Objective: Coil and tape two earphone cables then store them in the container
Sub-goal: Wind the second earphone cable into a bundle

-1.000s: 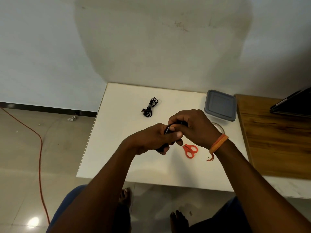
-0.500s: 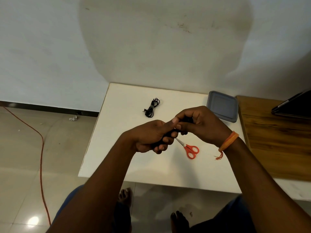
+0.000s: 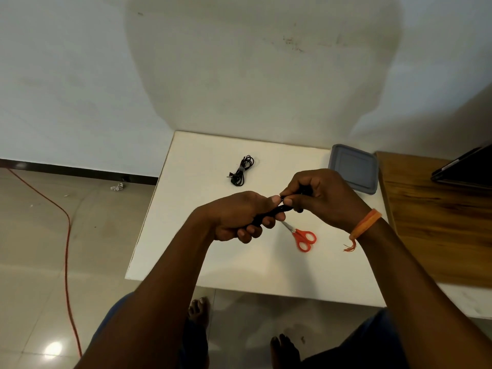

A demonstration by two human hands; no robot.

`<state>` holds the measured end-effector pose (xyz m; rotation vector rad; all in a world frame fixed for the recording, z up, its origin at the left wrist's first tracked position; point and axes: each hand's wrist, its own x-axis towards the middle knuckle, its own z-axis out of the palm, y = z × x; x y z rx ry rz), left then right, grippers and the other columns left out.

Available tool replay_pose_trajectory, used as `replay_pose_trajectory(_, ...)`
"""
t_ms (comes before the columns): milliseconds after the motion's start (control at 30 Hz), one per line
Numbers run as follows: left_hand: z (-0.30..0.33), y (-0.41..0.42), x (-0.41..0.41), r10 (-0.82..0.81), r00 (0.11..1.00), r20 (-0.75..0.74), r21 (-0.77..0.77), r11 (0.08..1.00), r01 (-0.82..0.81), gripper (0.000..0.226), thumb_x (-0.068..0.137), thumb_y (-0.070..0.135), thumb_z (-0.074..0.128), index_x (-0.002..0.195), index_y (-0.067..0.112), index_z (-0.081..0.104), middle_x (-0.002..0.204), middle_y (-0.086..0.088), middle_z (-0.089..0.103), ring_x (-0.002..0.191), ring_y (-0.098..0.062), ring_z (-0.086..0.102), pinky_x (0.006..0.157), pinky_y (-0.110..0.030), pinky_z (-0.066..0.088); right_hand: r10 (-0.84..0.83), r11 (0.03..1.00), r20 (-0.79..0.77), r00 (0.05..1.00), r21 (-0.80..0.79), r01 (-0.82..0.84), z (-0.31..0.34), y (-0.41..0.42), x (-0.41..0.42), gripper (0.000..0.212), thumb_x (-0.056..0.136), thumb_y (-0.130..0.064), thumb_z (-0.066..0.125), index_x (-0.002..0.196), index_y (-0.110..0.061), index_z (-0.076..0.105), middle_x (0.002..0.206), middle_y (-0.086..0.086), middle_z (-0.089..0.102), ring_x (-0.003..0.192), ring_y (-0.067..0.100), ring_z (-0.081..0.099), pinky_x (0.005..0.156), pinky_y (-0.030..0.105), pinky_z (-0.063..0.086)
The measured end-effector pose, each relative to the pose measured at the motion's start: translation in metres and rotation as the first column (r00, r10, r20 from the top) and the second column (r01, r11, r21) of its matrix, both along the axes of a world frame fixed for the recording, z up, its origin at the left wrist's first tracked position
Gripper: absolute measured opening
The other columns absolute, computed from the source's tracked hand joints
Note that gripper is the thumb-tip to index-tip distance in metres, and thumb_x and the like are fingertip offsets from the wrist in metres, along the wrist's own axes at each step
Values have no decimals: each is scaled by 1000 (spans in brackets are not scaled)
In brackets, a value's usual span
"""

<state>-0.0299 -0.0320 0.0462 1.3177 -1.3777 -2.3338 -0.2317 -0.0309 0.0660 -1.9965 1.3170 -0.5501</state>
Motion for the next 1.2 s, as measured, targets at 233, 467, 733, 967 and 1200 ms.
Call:
replay_pose_trajectory(233,-6,4,-7,28,999,-46,-140,990,-34,33,103,43,38,84,17,48,67,4,35,50,-10,22,42,-18,20,-7,996,73,997,94,0,-3,-6,-10,11,81,-11,74,91,-14,75,74,-9,70,64,13,67,65,21,56)
replay_pose_trajectory(467,-13,2,-9,192,978,-86,-62,978,-198,33,102,44,39,80,20,45,66,7,34,49,-9,21,41,-17,19,-438,861,387,812,441,254,-9,-7,-4,21,94,-14,58,113,-10,67,106,11,71,95,28,69,85,34,58)
replay_pose_trajectory(733,-13,-2,-6,319,897,-306,168,946,-279,32,101,42,40,79,20,45,67,4,31,45,-4,21,36,-13,17,-592,622,552,586,776,-102,-11,2,16,45,82,-16,63,123,1,58,107,14,65,103,30,63,93,45,53)
replay_pose_trajectory(967,-8,0,-1,232,849,-476,365,930,-49,29,100,38,40,79,19,48,65,6,35,40,-1,28,34,-10,19,-441,748,694,569,635,-195,-6,6,22,47,75,-6,65,122,-4,59,111,13,68,107,26,62,83,33,55)
replay_pose_trajectory(1200,-10,-2,4,146,878,-455,425,903,70,37,102,38,36,75,20,54,64,7,38,42,-1,23,33,-11,20,-355,833,622,698,549,-65,1,6,12,33,70,3,69,102,4,65,96,22,70,85,30,70,74,36,58)
